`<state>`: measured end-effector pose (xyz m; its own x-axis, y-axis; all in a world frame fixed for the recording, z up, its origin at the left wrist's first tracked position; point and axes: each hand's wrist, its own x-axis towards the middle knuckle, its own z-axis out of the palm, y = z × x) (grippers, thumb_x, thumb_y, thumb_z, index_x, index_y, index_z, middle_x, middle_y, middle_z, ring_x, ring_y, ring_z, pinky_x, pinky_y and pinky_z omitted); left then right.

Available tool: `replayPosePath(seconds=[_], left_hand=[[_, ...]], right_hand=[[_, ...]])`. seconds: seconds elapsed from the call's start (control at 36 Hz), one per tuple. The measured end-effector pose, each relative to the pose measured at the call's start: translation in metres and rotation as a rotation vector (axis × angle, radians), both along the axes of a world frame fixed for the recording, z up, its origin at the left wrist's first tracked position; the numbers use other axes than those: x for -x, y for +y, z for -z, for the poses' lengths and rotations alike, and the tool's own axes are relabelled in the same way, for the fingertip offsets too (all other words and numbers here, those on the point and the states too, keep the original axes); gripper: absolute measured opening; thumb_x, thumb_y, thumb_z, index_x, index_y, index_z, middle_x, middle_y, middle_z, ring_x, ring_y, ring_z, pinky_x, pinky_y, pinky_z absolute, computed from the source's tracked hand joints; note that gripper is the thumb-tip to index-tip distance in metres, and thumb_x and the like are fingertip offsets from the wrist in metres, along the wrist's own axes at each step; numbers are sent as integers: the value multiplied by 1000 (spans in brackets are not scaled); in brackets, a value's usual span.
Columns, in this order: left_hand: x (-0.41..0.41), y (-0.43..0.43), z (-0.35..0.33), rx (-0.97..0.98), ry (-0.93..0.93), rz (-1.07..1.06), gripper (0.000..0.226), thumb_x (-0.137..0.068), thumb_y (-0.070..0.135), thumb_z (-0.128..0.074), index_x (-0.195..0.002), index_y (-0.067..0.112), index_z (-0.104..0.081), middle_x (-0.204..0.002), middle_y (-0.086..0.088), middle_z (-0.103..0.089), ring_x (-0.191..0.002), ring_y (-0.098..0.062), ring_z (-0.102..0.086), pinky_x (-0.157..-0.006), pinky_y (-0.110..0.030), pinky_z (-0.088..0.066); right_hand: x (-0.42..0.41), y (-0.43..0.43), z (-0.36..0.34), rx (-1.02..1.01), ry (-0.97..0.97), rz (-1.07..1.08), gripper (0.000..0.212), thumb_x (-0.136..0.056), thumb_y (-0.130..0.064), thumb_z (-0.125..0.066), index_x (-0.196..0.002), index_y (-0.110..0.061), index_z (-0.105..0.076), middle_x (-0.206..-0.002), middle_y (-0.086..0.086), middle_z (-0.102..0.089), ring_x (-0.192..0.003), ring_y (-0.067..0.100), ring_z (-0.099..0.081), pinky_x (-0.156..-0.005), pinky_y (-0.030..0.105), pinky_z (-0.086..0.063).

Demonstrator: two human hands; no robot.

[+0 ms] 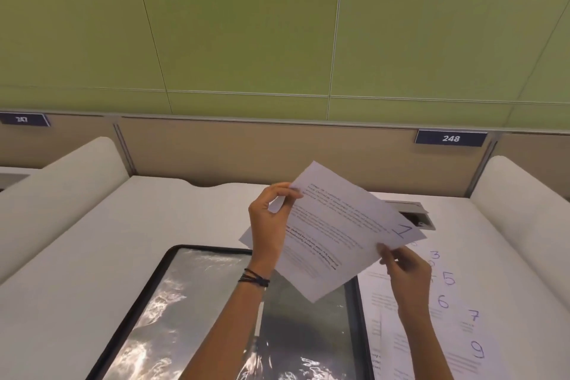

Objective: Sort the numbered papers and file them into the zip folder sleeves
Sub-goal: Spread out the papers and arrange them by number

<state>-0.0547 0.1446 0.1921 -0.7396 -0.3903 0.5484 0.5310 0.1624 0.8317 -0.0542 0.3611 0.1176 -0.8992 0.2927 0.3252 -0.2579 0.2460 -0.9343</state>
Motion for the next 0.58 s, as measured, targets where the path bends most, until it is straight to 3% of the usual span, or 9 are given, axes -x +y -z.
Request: replayPosePath(seconds=[0.08,0.19,0.31,0.36,0.5,0.58], left_hand=[[-6,-16,3,-11,-30,16,9,-83,9,-68,-79,17,-70,-97,5,-68,-94,-17,-64,-74,-35,-57],[-15,-41,9,28,-56,-19,6,-81,11,-70,-84,16,-71,-101,6,-68,-98,-16,-63,-81,-33,-55],[-24,-72,23,95,-75,-113,18,-84,12,-68,-96,26,-67,-111,9,-65,-108,-8,-59,-91,-13,-44],[-28,-90,33,90,-84,-152,26,-85,13,-66,-103,31,-64,-116,6,-64,-113,-6,-56,-95,-10,-39],[-32,-123,56,-42,-283,-198,41,-86,17,-67,-123,28,-55,-133,8,-54,-123,-3,-46,-108,-25,-33],[-35,-130,63,-107,-481,-135,63,-88,22,-65,-142,24,-34,-148,2,-38,-132,-8,-36,-111,-29,-28]], right_hand=[[-5,-10,-2,48,0,-4,17,-86,-14,-63,-73,-4,-62,-67,-14,-65,-54,10,-55,-56,18,-41],[-12,-25,-4,100,-21,-4,15,-88,-14,-62,-75,-5,-60,-76,-5,-67,-70,21,-61,-61,19,-42],[-16,-41,-5,190,-50,16,11,-87,-15,-63,-84,-5,-63,-82,1,-67,-73,18,-59,-64,22,-43],[-17,-48,-3,249,-68,29,12,-87,-16,-63,-84,-4,-64,-80,4,-66,-70,16,-57,-66,23,-44],[-17,-69,-2,362,-104,105,15,-88,-20,-63,-86,-6,-63,-78,5,-63,-68,16,-54,-66,23,-44],[-19,-84,-1,404,-140,140,11,-88,-23,-63,-78,-18,-62,-76,3,-60,-69,17,-52,-75,31,-46]])
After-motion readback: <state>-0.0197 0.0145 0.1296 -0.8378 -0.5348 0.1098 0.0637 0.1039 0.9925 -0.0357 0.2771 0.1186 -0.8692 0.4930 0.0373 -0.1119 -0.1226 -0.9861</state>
